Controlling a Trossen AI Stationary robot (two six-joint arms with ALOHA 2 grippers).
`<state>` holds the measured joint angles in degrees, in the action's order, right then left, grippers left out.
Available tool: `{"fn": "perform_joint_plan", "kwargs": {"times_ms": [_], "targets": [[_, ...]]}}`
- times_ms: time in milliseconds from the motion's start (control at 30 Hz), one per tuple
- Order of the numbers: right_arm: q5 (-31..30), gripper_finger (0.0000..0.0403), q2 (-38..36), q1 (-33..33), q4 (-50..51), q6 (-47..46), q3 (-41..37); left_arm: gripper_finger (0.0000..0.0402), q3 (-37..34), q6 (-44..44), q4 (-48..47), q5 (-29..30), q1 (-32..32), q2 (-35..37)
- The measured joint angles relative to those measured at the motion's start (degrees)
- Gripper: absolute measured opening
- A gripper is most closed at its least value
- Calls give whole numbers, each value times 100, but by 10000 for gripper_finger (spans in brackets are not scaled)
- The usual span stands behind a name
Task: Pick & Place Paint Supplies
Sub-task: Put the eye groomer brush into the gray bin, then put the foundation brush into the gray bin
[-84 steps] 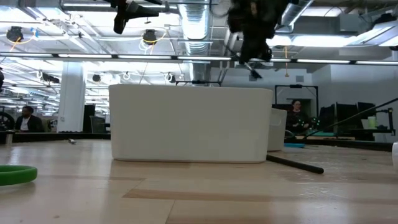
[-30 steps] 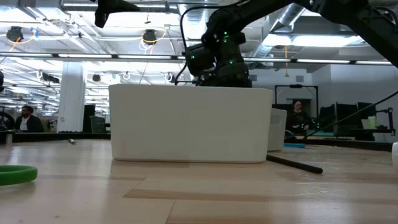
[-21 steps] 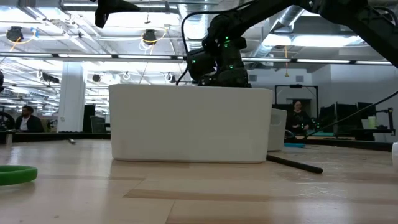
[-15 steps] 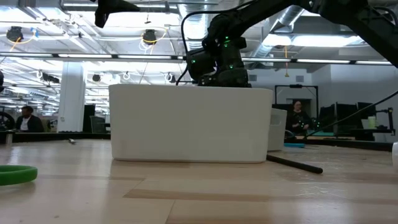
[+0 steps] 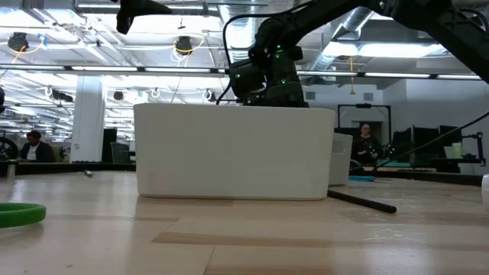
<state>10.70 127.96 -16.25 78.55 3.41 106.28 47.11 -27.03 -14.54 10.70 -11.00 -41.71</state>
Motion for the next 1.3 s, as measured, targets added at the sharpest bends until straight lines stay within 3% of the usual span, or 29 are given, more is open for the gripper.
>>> {"fn": "perform_joint_plan", "kwargs": {"times_ms": [500, 733, 1300], "targets": [[2, 67, -165, 0, 24, -57, 0, 127, 0, 0, 1, 9, 1, 0], [0, 68, -808, -5, -45, -331, 0, 127, 0, 4, 1, 31, 2, -1], [-27, 68, -2480, 9, -1546, -1676, 4, 127, 0, 3, 1, 28, 2, -2]]}}
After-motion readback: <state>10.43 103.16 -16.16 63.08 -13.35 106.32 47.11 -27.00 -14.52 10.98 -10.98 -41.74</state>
